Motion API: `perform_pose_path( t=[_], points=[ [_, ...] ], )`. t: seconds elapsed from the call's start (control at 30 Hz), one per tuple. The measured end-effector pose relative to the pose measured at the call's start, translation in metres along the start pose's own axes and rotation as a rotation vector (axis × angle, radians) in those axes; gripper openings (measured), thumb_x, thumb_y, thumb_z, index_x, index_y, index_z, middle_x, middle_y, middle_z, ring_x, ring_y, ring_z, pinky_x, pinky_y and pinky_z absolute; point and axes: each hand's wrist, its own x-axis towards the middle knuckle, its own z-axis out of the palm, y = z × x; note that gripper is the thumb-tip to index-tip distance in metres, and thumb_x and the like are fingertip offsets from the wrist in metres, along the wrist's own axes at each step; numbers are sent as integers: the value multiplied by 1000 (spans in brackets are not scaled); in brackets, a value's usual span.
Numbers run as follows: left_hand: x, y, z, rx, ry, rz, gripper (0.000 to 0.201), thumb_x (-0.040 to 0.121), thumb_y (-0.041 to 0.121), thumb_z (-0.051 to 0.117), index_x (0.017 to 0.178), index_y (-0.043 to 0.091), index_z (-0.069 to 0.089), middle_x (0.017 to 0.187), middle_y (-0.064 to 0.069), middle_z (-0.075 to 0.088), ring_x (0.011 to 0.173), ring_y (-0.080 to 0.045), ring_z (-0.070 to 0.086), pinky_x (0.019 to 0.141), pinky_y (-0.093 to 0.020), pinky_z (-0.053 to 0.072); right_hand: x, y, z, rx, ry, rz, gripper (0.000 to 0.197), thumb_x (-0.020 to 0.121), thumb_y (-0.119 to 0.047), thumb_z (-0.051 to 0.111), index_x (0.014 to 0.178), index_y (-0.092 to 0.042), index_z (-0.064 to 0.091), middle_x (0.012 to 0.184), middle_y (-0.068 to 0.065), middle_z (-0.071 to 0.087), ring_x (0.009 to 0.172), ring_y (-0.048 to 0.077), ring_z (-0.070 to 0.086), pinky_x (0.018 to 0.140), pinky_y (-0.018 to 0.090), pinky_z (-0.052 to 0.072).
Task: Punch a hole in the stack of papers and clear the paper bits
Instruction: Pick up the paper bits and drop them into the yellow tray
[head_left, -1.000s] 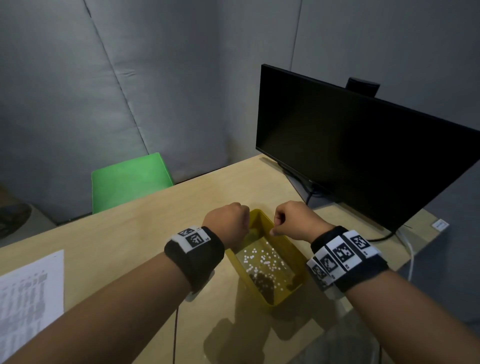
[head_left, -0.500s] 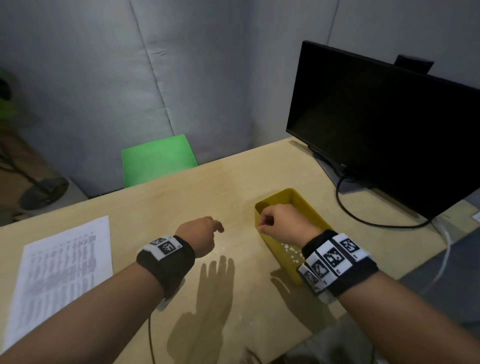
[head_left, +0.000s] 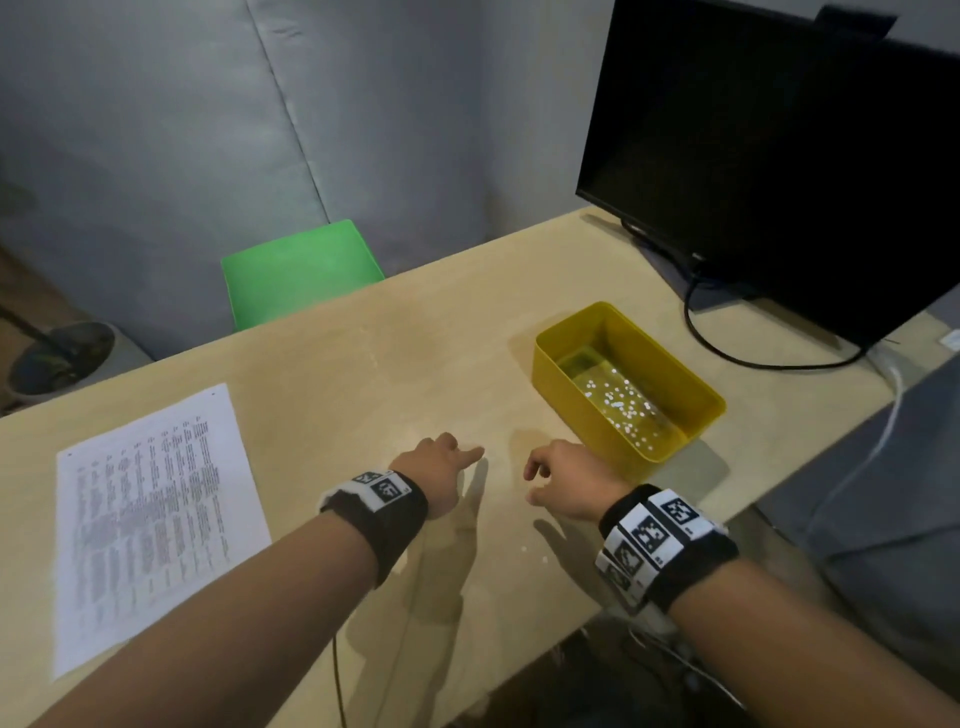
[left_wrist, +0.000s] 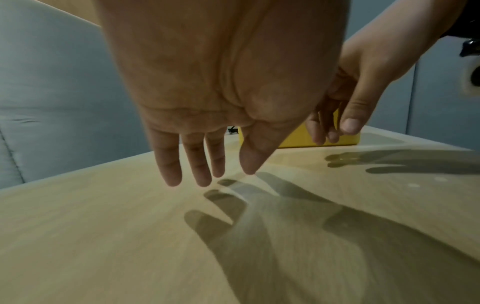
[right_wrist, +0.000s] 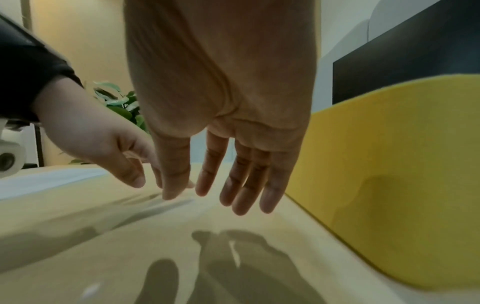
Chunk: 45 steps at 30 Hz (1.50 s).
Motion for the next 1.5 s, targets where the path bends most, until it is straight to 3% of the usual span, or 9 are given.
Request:
perform_pose_path(
  t=[0.2,0.4,0.77,0.9,1.1,1.23,1.5],
  points=[
    [6,0,17,63,47,32,77,85,3,44,150,33,14,144,-6,28,126,-29,34,94,-35,42,-10,9,28,-44,-40,50,46,79,-41,72,119,-23,60,125,3,48,112,23,54,93,35,48],
    [9,1,22,115,103,32,75,87,7,44,150,31,14,144,-7,28,127,-28,33,96,-35,41,-11,6,36,-73,-24,55,63,69,-47,78,123,-24,55,127,2,42,118,23,43,95,37,46],
    [8,2,33,149,141,20,79,84,18,58,150,30,16,146,-7,25,128,-29,34,99,-37,40,-4,3,42,-169,22,31,58,69,-45,79,114,-26,50,121,1,43,112,20,44,90,36,49],
    [8,0,31,81,157,41,67,89,16,50,148,30,22,145,-7,28,126,-30,37,98,-37,41,-3,5,42,-152,-1,-17,51,73,-44,75,116,-28,53,122,1,44,113,21,45,92,36,48],
    [6,-8,30,-143,274,46,32,96,24,43,127,23,50,138,-3,42,107,-27,57,81,-35,46,4,14,32,72,-35,-14,17,85,-34,67,98,-26,72,119,1,50,109,19,54,95,36,47],
    [6,-16,33,-190,346,8,18,96,22,45,105,16,60,121,-3,53,90,-29,61,69,-33,44,11,14,32,34,-37,-21,18,88,-29,59,97,-20,72,117,3,51,103,20,55,92,36,49],
    [1,-13,25,-364,428,-43,14,93,31,53,94,22,64,112,4,55,85,-22,62,66,-28,39,10,5,20,-14,-29,-69,17,93,-26,57,98,-16,70,101,-1,55,99,20,60,84,33,50]
  ],
)
